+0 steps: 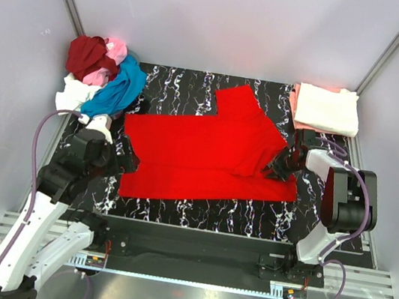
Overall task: Fold and stack the t-shirts
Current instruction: Fold the tshirt
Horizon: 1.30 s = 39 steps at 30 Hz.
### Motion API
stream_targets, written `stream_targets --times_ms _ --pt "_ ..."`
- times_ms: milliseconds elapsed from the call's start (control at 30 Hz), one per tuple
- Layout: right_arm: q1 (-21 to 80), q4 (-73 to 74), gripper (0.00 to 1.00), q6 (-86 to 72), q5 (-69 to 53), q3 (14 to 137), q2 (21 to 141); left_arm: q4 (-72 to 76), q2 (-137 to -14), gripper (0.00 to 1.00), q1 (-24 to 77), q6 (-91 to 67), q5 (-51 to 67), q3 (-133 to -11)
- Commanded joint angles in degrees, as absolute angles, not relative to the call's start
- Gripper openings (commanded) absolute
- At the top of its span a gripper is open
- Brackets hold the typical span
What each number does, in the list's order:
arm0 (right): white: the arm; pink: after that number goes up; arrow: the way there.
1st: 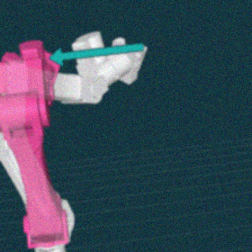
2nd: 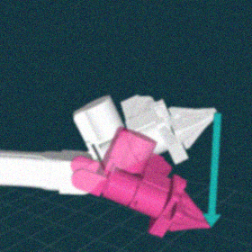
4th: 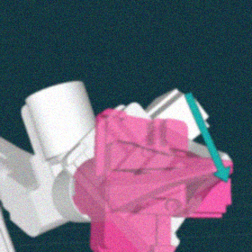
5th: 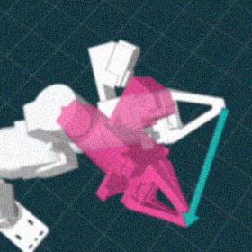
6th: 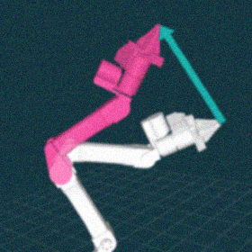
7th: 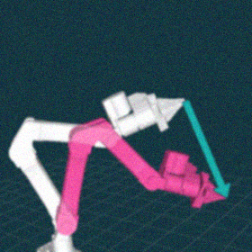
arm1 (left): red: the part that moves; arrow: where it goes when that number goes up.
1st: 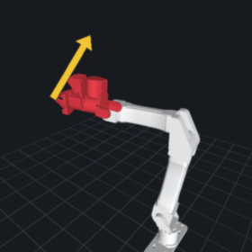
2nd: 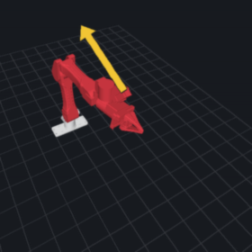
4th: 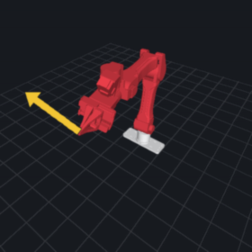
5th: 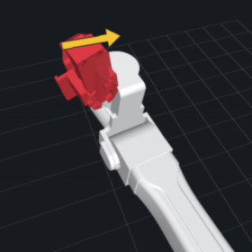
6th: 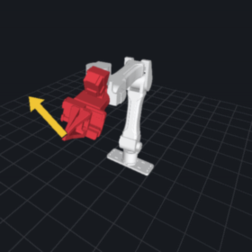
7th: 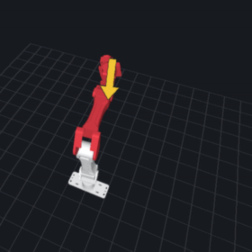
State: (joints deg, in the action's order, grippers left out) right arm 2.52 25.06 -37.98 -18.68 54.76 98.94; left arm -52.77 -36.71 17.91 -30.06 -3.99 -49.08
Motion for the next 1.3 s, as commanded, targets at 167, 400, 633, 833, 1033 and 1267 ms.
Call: stream_targets --times_ms 167,400,633,833,1033,1267 --pt "5.0 22.6 0.38 -37.5 -17.3 56.5 100.3 -50.4 -36.7 0.99 18.0 -30.3 -5.1 -48.7" --pt "6.9 23.6 0.37 -38.0 -16.5 56.9 99.1 -50.4 -36.7 0.99 17.9 -30.2 -4.9 -48.6" --pt "7.0 24.7 0.35 -37.4 -15.4 56.2 96.9 -50.3 -36.7 0.99 17.8 -30.1 -4.7 -48.5" --pt "7.3 24.7 0.2 -37.3 -16.0 57.0 97.7 -50.2 -36.8 0.99 17.4 -30.1 -4.5 -48.5" --pt "7.6 25.2 0.01 -36.7 -16.3 57.9 98.4 -50.2 -36.8 0.99 17.1 -30.1 -4.3 -48.4" --pt "8.5 29.3 0.0 -36.5 -16.2 62.0 96.2 -50.0 -36.9 0.99 17.0 -30.0 -4.1 -48.4"
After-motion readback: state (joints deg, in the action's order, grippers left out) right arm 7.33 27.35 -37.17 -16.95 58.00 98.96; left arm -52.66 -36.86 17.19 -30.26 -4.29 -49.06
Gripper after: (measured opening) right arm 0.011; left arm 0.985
